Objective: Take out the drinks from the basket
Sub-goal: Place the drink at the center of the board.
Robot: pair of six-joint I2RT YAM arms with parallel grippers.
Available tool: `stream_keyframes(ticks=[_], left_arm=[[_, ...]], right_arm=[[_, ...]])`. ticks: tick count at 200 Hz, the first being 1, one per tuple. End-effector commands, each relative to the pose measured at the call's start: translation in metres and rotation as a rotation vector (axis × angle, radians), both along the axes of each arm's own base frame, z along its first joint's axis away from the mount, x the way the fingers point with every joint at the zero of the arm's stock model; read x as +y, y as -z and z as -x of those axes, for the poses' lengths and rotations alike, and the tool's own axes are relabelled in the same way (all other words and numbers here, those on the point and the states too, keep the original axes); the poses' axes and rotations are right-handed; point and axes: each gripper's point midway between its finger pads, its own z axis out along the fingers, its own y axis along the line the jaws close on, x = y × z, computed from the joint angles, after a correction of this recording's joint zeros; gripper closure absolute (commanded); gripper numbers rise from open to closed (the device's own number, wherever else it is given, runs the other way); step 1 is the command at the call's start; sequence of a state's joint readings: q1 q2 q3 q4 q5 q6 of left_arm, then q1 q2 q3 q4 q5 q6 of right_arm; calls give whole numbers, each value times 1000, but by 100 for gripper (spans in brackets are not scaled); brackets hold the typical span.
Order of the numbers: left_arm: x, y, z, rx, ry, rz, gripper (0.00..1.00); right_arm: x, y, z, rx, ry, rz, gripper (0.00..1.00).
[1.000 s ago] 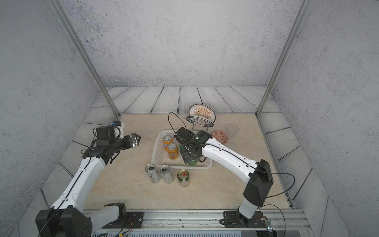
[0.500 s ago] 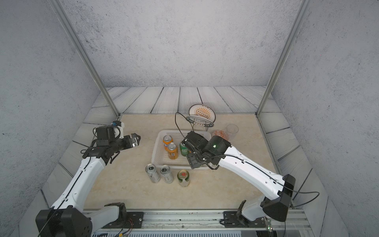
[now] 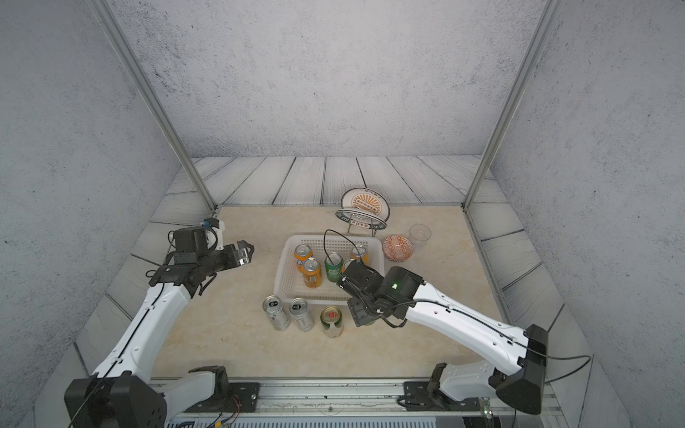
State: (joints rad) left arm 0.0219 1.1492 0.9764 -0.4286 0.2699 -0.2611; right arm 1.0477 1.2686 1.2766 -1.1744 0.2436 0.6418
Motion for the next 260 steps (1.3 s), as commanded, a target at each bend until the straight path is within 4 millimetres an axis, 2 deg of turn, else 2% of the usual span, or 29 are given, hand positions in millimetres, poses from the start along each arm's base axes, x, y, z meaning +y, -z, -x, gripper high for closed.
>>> stream_keyframes(ticks=[1, 75, 144, 212, 260], left_arm=[[4, -4, -2, -17, -3, -13, 1], [3, -2, -2, -12, 1, -7, 1], [3, -1, -2, -9, 1, -7, 1], [2, -2, -2, -7, 7, -2, 1], [1, -1, -2, -3, 11, -1, 1]], right_arm=[[10, -12, -3, -62, 45, -118, 34], [11, 31, -6, -59, 60, -64, 35], [11, 53, -14, -80, 84, -27, 35], [13, 83, -13, -56, 102, -4, 35], [9, 93, -13, -58, 117, 6, 34]])
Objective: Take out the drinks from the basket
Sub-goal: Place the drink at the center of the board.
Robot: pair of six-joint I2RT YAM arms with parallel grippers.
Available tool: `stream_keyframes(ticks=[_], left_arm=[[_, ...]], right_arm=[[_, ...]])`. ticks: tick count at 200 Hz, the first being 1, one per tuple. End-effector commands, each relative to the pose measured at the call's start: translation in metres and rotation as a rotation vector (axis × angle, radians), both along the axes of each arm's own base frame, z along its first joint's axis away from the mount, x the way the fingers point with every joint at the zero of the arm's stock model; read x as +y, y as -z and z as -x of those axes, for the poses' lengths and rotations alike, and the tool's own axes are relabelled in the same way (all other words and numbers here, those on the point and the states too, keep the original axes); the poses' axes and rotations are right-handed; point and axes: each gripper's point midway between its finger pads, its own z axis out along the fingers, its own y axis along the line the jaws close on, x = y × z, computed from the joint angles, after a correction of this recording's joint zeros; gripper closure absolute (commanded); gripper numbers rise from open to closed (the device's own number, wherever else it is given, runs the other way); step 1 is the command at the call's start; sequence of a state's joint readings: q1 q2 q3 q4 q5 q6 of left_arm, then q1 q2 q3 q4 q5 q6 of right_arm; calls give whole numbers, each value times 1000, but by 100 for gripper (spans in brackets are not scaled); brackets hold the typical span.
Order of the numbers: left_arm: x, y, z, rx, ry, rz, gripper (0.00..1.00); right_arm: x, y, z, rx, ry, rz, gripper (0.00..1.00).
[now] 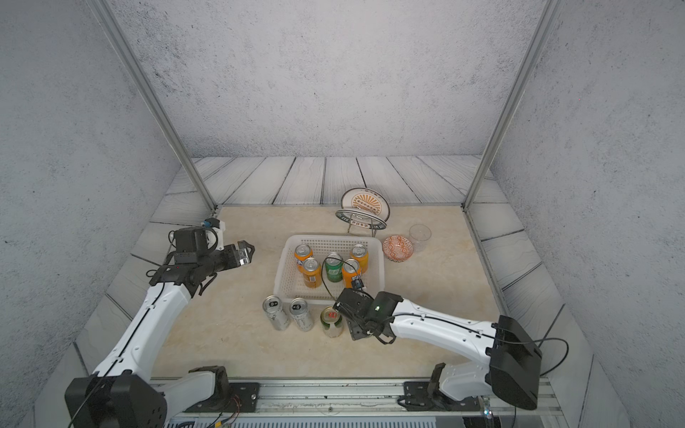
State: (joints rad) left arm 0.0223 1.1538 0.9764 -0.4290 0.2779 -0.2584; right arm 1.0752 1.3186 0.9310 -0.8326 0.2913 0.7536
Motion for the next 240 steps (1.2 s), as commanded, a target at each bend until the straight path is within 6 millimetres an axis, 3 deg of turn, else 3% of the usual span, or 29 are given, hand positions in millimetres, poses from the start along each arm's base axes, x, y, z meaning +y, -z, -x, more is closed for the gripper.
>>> stream_keyframes(ticks=[1, 76, 149, 194, 240], left_arm=[[2, -2, -2, -8, 3, -4, 1], [2, -1, -3, 0, 6, -2, 1], [2, -2, -3, -2, 6, -4, 1], [2, -2, -3, -1, 5, -4, 1], [3, -2, -2, -1, 4, -11, 1]], right_arm=[[4, -4, -10, -59, 26, -19, 34], [2, 10, -7, -37, 26, -3, 32], [-1, 11, -5, -30, 28, 2, 19], [-3, -2, -4, -41, 25, -4, 15], [-2, -36, -4, -57, 6, -42, 10]])
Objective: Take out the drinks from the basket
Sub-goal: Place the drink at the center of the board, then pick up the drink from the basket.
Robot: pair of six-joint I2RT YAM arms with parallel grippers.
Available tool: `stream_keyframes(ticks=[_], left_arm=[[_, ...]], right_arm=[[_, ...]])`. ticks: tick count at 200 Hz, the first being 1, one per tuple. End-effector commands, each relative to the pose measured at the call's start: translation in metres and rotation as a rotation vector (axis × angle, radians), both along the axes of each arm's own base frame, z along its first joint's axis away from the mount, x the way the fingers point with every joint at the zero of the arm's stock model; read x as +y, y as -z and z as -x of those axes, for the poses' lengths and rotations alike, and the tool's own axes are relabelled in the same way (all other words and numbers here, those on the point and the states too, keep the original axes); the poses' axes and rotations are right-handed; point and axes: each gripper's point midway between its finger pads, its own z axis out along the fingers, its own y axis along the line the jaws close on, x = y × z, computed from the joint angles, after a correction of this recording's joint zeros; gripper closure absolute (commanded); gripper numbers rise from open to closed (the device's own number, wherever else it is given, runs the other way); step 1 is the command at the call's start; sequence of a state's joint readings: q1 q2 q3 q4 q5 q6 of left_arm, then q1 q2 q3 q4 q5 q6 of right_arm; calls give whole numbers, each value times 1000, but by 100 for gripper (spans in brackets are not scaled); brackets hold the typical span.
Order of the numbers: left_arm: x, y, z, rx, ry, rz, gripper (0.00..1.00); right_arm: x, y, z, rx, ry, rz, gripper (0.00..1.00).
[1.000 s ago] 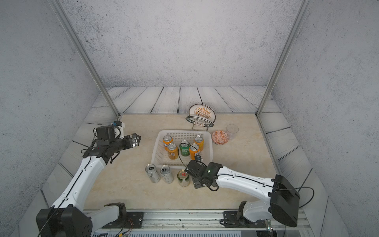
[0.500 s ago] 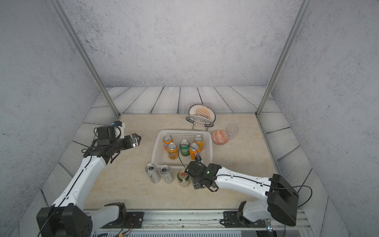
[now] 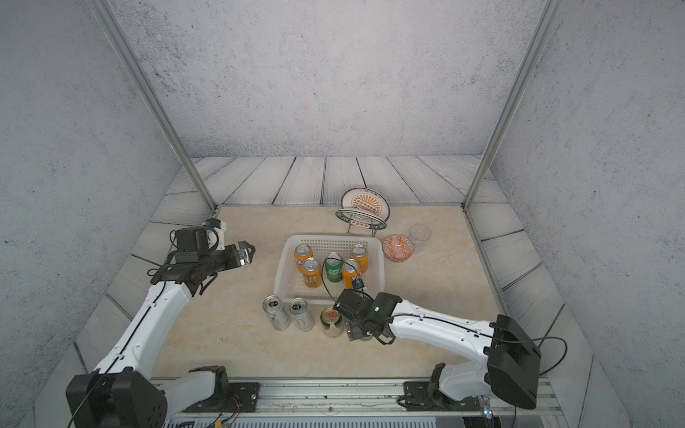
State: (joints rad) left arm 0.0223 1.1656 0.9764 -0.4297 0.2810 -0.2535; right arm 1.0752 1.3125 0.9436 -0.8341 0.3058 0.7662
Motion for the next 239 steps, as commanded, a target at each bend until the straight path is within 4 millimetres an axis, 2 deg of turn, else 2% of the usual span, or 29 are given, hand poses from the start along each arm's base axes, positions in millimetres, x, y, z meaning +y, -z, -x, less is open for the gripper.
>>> stream_keyframes(ticks=[1, 43, 66, 126, 154, 200, 239], left_arm=[[3, -6, -1, -12, -2, -10, 1], [3, -6, -1, -12, -2, -10, 1], [4, -6, -1, -11, -2, -10, 1], [4, -5, -1, -9, -3, -13, 1], [4, -6, -1, -9, -2, -14, 1], [4, -7, -1, -12, -2, -19, 1], [4, -6, -1, -9, -2, -19, 1]], right_arm=[[-4, -31, 0, -38, -10, -29, 10], [-2, -58, -9, -120, -27, -67, 1], [3, -70, -18, -145, -44, -87, 1], [26, -78, -49, -129, -84, -137, 0], [29, -71, -71, -115, -88, -109, 1], [30, -48, -110, -62, -85, -74, 1], [36, -28, -127, 10, -116, -3, 1]])
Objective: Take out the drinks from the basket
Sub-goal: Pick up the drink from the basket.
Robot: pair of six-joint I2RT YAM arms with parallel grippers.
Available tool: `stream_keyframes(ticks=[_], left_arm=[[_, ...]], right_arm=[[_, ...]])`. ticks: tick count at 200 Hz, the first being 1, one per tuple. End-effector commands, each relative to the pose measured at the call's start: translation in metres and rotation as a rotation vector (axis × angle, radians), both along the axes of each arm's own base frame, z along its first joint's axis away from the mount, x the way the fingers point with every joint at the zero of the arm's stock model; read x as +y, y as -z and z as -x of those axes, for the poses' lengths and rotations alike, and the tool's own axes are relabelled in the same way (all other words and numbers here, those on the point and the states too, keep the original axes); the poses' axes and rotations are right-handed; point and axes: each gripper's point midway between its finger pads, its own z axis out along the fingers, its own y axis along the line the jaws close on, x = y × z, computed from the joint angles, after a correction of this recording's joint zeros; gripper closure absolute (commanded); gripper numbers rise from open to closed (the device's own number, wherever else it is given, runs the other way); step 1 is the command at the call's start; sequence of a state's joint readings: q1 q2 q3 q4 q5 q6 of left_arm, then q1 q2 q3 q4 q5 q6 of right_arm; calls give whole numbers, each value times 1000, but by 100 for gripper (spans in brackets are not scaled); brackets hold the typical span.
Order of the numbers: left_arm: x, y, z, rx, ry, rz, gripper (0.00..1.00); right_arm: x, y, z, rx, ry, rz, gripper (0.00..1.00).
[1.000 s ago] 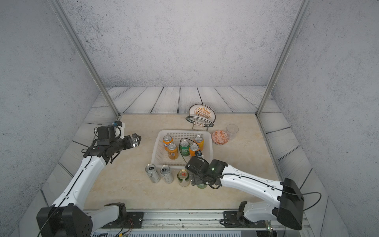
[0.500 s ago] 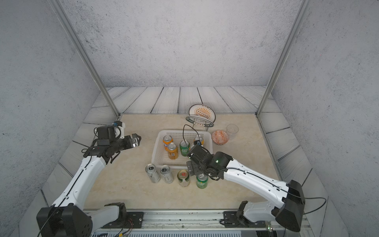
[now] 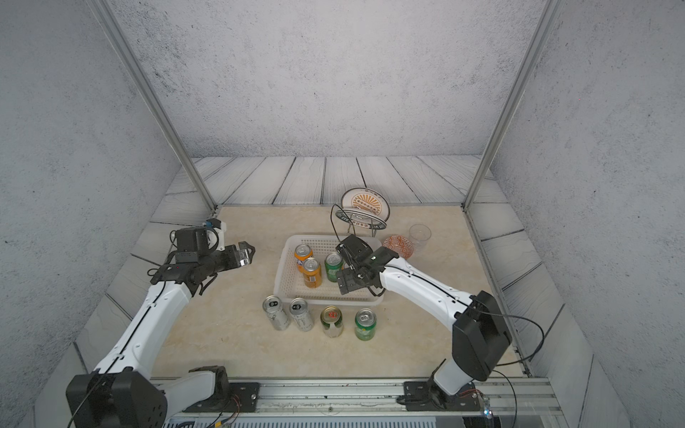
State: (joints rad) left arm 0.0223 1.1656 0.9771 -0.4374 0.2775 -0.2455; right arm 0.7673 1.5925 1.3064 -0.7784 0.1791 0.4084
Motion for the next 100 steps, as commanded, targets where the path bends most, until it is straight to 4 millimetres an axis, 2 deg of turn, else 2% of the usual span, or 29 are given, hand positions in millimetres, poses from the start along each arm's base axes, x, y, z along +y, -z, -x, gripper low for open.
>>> stream_keyframes(ticks=[1, 52, 100], left_arm=[[4, -7, -2, -14, -4, -11, 1], [3, -7, -2, -14, -2, -8, 1], [2, -9, -1, -21, 2, -7, 1]], right_arm=[[8, 9, -9, 41, -55, 40, 1], [19, 38, -29, 101, -57, 50, 1], [22, 48, -48, 113, -59, 61, 3]])
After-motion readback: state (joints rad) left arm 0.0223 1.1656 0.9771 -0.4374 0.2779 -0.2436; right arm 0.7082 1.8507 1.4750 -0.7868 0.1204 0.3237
